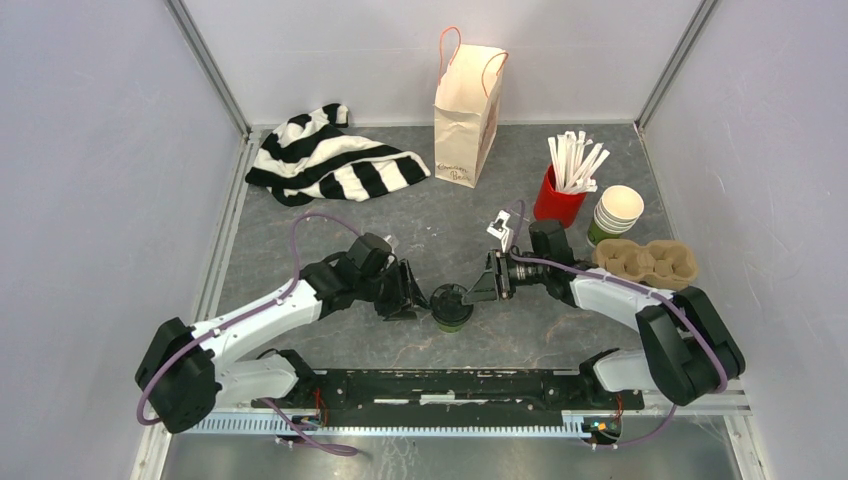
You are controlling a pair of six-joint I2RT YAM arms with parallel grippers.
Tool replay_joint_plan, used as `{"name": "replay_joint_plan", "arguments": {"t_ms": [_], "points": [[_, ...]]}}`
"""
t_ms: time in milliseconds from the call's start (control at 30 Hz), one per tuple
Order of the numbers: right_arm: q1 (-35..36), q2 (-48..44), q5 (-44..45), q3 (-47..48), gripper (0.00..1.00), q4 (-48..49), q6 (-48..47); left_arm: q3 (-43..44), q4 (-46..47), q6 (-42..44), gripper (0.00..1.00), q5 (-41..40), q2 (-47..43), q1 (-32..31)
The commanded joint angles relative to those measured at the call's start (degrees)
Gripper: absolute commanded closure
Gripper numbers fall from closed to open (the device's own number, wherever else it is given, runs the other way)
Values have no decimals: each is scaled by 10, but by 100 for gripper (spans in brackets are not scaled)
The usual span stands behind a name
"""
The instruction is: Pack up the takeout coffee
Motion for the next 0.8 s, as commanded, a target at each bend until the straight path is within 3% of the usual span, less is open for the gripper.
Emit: {"name": "replay_joint_plan", "arguments": {"t_ms": [0,167,400,767], "points": [[-3,-16,19,-9,44,-74,-34,-46,-78,28,48,-68,7,-5],[-9,-53,1,37,35,-112,-29,-2,-82,50,46,-77,26,-5],[-36,-90,-11,15,34,-100,1,40,-91,67,46,-75,54,-5],[-100,-114,-45,-41,50,-58,30,54,-91,67,46,-66,55,-5]]}}
